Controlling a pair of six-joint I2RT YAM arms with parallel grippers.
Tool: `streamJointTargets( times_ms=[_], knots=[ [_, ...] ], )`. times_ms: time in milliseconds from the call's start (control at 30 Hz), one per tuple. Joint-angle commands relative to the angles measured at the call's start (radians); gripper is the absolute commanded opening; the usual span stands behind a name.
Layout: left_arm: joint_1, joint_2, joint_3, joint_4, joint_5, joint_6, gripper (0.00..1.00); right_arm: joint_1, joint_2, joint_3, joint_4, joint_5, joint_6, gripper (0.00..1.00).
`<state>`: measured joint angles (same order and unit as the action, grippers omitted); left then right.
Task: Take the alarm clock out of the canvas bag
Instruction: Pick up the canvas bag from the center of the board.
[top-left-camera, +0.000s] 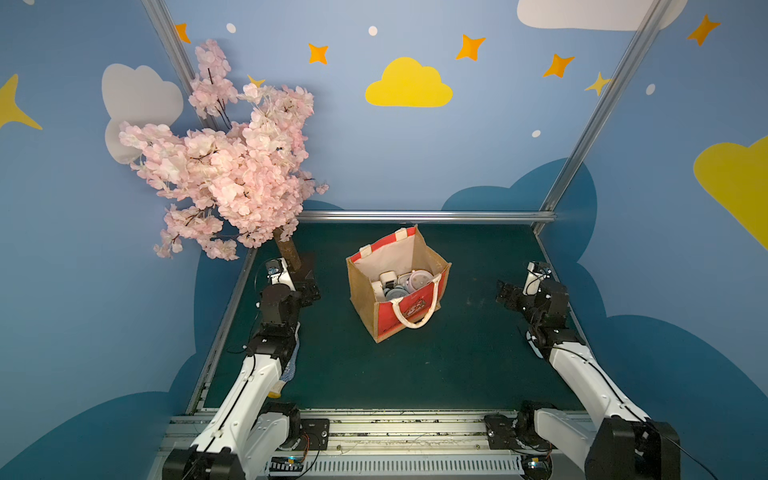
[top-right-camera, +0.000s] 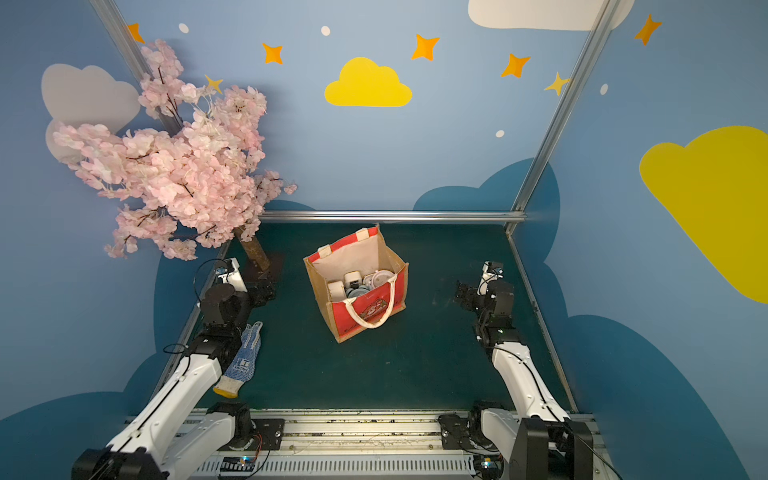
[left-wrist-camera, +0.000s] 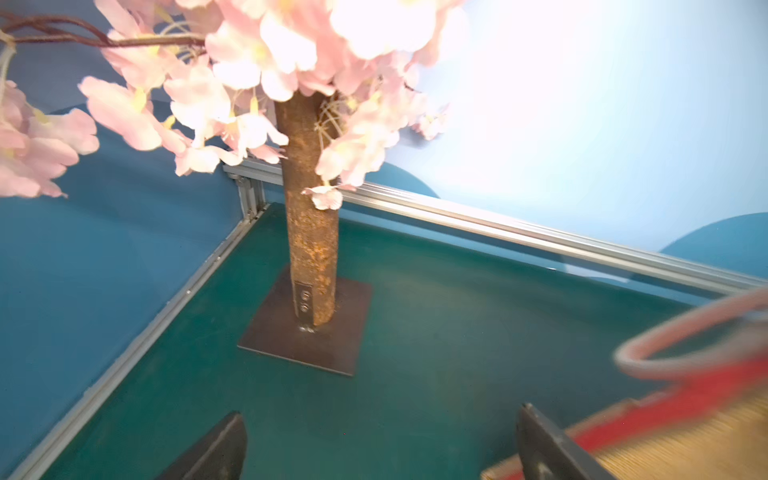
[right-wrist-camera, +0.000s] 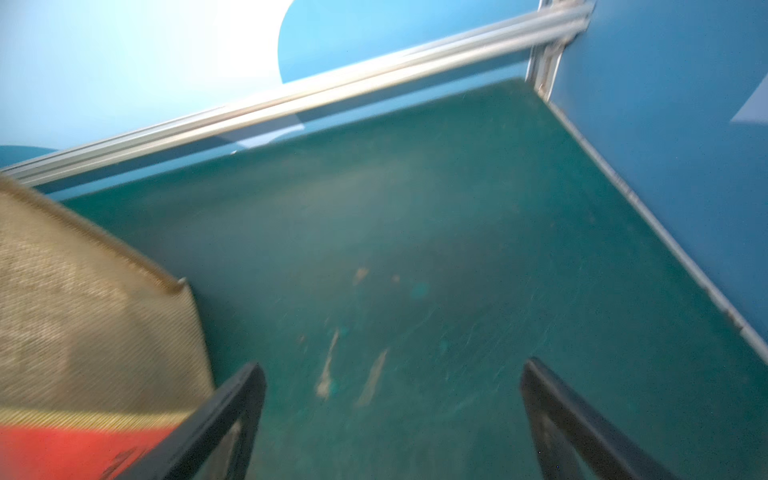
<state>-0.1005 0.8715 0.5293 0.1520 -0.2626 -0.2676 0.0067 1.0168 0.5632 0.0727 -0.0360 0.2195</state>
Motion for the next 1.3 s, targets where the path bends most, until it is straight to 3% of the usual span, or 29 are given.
streamJointTargets(
  times_ms=[0, 100, 200, 467, 600, 867, 1000, 1133, 1267],
  knots=[
    [-0.069, -0.092, 0.028, -0.176, -0.030, -0.040, 0.99, 0.001, -0.069, 0.026, -0.177, -0.108, 0.079, 0.94],
    [-0.093, -0.100, 0.082, -0.200, 0.056, -0.011, 0.99, 0.012, -0.124, 0.048, -0.214, -0.175, 0.112, 0.92],
    [-0.093, -0.022, 0.237, -0.332, 0.120, -0.017, 0.99, 0.039, -0.161, 0.074, -0.256, -0.213, 0.142, 0.90],
    [-0.093, 0.123, 0.450, -0.431, 0.300, -0.071, 0.99, 0.173, -0.257, 0.061, -0.290, -0.224, 0.251, 0.85],
    [-0.093, 0.242, 0.598, -0.515, 0.326, 0.011, 0.99, 0.244, -0.281, 0.056, -0.297, -0.186, 0.278, 0.83],
    [-0.094, 0.512, 0.876, -0.730, 0.549, 0.142, 0.98, 0.334, -0.286, 0.104, -0.332, -0.186, 0.247, 0.84],
    [-0.101, 0.584, 0.936, -0.777, 0.580, 0.175, 0.98, 0.337, -0.276, 0.166, -0.362, -0.248, 0.211, 0.85],
    [-0.136, 0.638, 0.970, -0.830, 0.503, 0.242, 0.98, 0.337, -0.272, 0.193, -0.354, -0.275, 0.199, 0.86],
    [-0.147, 0.683, 0.983, -0.829, 0.503, 0.252, 0.97, 0.340, -0.247, 0.229, -0.334, -0.328, 0.208, 0.85]
  ],
)
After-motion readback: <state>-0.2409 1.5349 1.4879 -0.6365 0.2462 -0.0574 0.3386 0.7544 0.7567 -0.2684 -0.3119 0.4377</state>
